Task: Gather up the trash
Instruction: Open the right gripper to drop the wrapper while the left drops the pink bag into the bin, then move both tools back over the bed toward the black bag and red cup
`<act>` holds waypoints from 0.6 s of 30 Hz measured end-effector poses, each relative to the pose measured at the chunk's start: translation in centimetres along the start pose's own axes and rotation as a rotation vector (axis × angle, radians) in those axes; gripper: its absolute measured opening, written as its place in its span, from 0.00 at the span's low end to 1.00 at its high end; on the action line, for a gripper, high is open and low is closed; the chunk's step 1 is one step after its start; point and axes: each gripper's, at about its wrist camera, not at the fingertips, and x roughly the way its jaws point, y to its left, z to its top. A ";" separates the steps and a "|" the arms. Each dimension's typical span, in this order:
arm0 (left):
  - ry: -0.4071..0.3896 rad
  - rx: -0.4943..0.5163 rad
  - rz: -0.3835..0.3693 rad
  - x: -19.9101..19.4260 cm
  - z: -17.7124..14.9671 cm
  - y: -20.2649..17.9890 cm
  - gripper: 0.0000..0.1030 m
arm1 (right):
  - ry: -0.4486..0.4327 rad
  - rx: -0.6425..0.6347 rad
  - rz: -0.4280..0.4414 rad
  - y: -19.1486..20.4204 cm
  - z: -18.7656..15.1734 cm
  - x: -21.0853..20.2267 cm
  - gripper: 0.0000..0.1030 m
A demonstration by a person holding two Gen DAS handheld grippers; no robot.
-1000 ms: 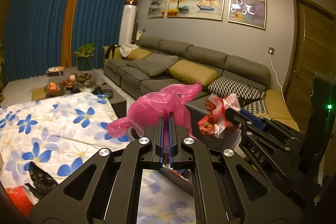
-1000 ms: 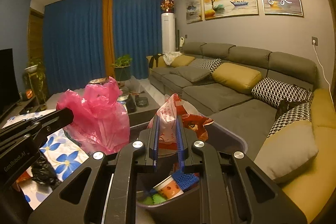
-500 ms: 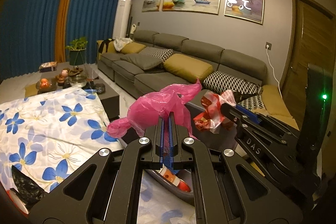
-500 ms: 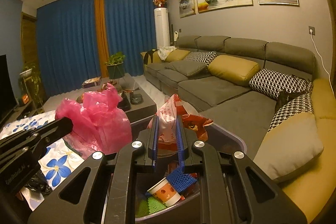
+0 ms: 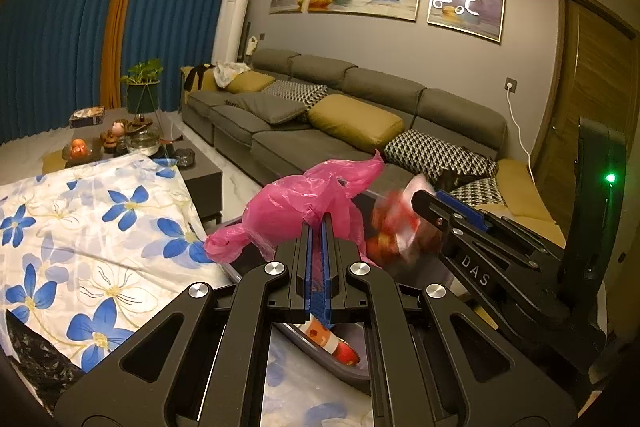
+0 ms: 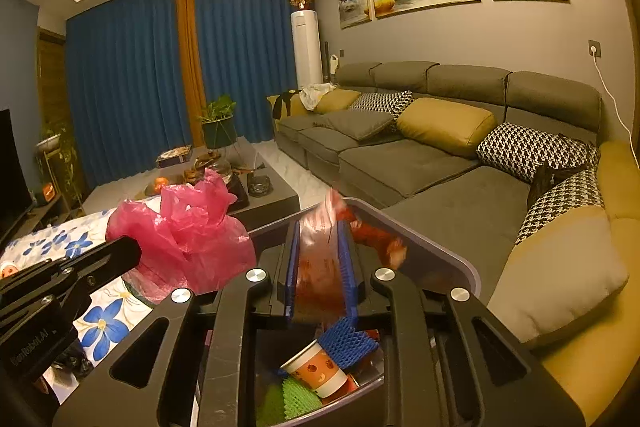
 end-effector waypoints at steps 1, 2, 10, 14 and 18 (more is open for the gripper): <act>0.005 -0.004 -0.003 0.2 -0.1 0.0 0.03 | 0.001 0.004 0.001 -0.1 0.0 0.1 0.21; 0.009 -0.007 -0.007 0.3 0.0 0.1 0.03 | 0.003 0.010 0.000 -0.3 0.0 0.1 0.24; 0.049 -0.005 -0.029 1.9 -0.7 -0.5 0.03 | -0.017 0.048 -0.033 -1.6 -0.3 -0.8 0.40; 0.058 0.009 -0.054 2.4 -1.0 -0.9 0.26 | -0.048 0.054 -0.063 -2.0 -0.5 -2.2 0.48; 0.022 0.002 -0.032 1.4 -1.4 -0.8 0.72 | -0.062 0.051 -0.080 -2.0 -0.6 -3.1 0.53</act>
